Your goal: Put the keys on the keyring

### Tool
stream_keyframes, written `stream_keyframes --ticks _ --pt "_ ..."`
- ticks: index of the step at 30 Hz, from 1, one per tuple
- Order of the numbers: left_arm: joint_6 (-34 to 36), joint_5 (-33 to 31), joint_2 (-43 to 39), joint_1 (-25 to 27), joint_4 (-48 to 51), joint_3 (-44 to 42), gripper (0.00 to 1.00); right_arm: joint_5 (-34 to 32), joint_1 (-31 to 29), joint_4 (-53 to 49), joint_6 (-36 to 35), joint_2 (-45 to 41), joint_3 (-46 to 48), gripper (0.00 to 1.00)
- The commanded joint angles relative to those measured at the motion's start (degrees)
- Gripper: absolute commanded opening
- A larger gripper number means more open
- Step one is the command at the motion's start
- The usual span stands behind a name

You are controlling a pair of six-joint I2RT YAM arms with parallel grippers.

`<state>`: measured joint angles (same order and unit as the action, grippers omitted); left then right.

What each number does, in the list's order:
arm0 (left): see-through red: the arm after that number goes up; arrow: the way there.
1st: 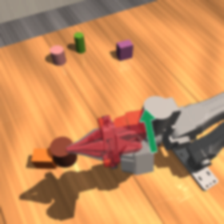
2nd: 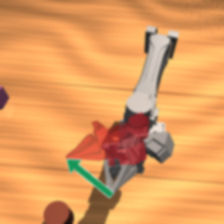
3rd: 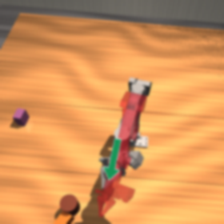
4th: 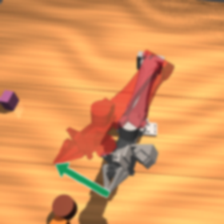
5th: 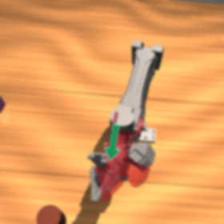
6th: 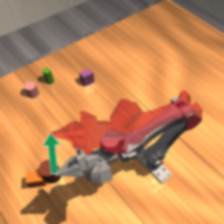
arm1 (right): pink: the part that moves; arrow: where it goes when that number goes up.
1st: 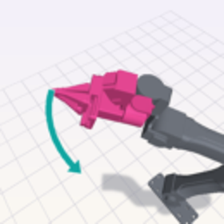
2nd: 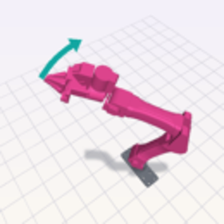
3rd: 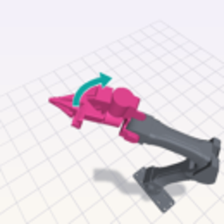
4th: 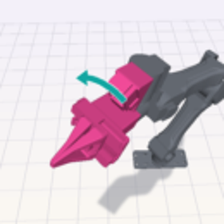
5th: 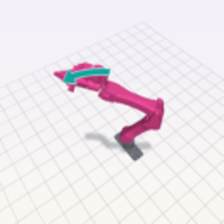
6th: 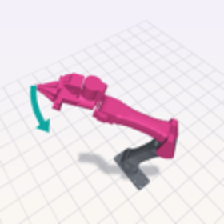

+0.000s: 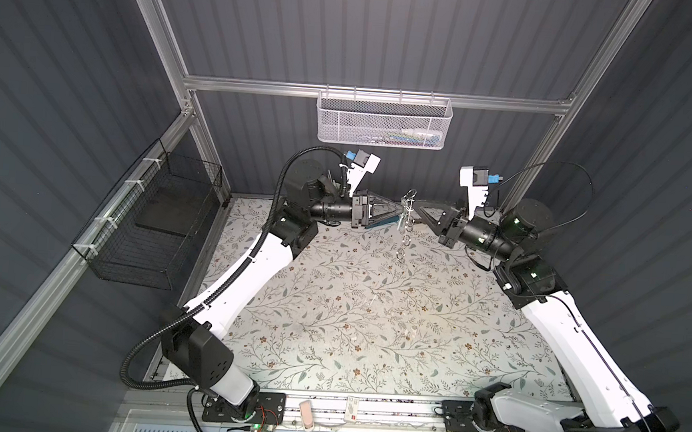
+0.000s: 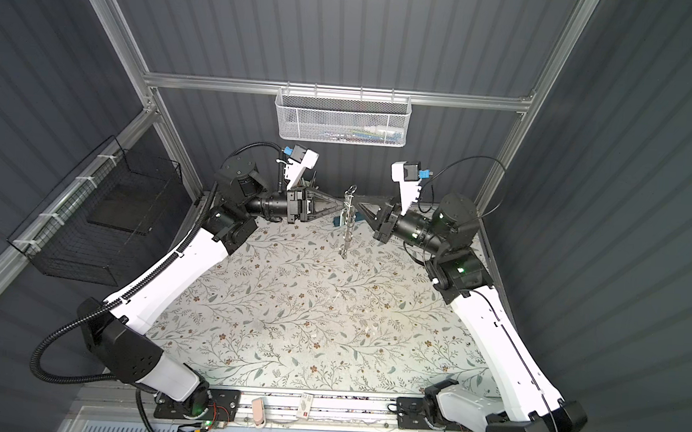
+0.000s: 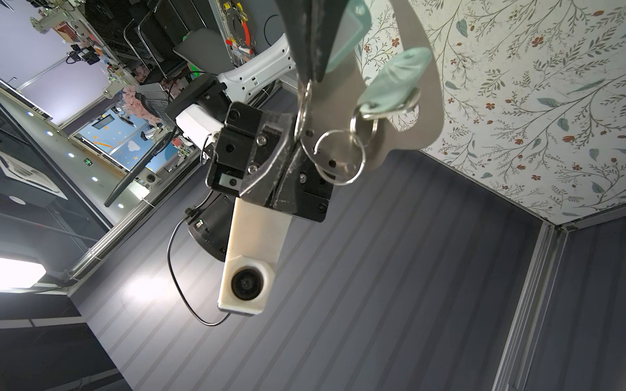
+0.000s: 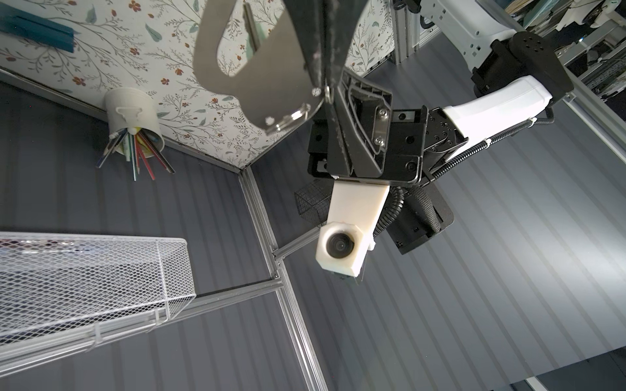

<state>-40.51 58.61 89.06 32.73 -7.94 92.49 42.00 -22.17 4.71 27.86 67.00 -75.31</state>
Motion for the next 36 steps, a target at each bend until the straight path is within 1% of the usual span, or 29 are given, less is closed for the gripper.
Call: stream_keyframes --ticks 1,8,9,11,12,14,16,17,21,25,28,36 --pt "1.5 2.6 0.1 0.9 1.4 -0.5 0.00 -1.4 -0.1 3.2 -0.6 -1.3 0.2 0.00" --pt "1.5 2.4 0.6 1.2 1.4 0.1 0.00 -0.9 -0.1 3.2 -0.5 -1.4 0.3 0.00" --pt "1.4 2.5 0.5 1.2 1.4 0.1 0.03 -0.9 0.0 3.2 -0.5 -1.4 0.4 0.00" --pt "1.6 2.5 0.2 1.2 1.4 0.3 0.05 -1.0 -0.1 3.1 -0.5 -1.5 0.5 0.00" --pt "2.1 2.4 0.1 1.1 1.8 0.4 0.07 -1.0 0.0 3.1 -0.5 -1.6 0.6 0.00" --pt "3.5 1.6 -0.4 0.9 3.2 0.8 0.19 -1.0 0.0 3.0 -0.5 -1.6 0.7 0.00" --pt "5.1 0.9 -0.9 0.4 4.7 1.3 0.24 -0.9 0.0 3.0 -0.5 -1.6 0.8 0.00" --pt "5.7 0.2 -1.4 -0.1 5.3 1.5 0.29 -0.8 -0.1 3.0 -0.4 -1.6 0.8 0.00" --pt "7.3 -2.7 -2.7 -0.5 4.3 1.6 0.29 -0.6 -0.1 3.1 -0.1 -1.6 0.9 0.00" --pt "3.3 -3.0 -2.1 -0.5 -1.7 2.0 0.28 -0.5 -0.1 3.3 0.1 -1.7 0.8 0.00" --pt "3.2 -4.0 -1.7 -0.4 -2.1 2.2 0.28 -0.4 -0.1 3.5 0.3 -1.8 0.9 0.00" --pt "2.5 -3.8 0.0 1.6 -2.9 3.1 0.27 -0.5 -0.1 3.6 0.6 -2.0 1.4 0.00"
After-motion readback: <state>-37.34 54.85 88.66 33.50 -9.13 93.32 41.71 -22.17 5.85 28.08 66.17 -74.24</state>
